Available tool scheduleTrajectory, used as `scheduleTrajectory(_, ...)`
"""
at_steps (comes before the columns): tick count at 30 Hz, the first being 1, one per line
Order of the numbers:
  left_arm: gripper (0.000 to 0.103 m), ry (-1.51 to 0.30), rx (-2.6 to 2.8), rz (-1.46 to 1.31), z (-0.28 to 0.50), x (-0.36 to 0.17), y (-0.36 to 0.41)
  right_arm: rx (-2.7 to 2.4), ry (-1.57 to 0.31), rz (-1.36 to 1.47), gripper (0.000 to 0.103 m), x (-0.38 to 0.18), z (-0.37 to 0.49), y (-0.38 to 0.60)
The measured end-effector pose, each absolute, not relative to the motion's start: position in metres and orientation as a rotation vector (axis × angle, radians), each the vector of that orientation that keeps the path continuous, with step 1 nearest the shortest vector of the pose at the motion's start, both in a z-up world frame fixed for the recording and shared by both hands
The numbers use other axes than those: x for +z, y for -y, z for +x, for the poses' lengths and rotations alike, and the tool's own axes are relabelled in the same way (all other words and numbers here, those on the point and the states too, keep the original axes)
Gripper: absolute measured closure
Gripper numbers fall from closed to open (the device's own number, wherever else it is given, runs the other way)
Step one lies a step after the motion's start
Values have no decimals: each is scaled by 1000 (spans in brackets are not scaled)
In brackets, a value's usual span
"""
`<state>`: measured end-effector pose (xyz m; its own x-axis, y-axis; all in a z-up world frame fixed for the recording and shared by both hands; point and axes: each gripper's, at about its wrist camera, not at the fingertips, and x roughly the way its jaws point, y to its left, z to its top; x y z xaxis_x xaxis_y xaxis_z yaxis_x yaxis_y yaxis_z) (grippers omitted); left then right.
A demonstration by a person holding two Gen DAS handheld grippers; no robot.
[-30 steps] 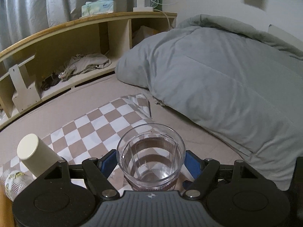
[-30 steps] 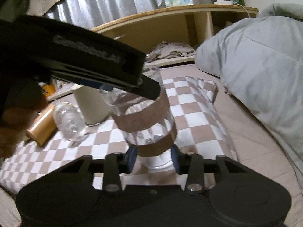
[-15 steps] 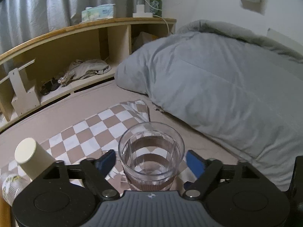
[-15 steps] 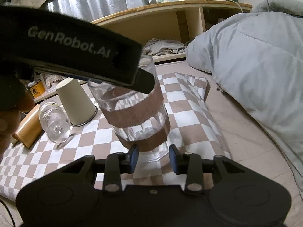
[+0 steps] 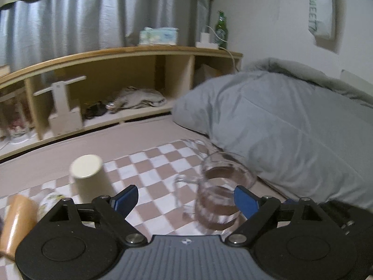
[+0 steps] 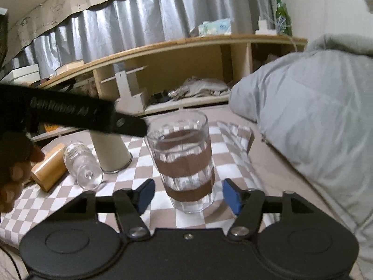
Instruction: Flip cup upright
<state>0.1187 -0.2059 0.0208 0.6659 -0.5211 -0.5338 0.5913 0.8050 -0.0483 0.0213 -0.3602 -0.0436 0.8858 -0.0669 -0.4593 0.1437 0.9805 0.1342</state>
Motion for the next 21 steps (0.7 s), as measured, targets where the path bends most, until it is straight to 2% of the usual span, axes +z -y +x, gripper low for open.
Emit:
scheduleTrajectory(2,6,-545,-607,128,113,23,193,-134,-449,134,29,-35,15,354)
scheduleTrajectory(7,1,-518,-573,117,98,27,166,-166,-429,117,22,-18,-4,347)
scheduleTrajectory(14,0,-470,-549,115,70,30,136,-215,-402,68,12,-1,-29,335)
scheduleTrajectory(16,0,-459,-537,112,63,29,127,-214,-401,60,5,2,-34,331)
scheduleTrajectory(21,0,-423,-487,126,43,22,106,-218,-392,41,0,4,-49,319)
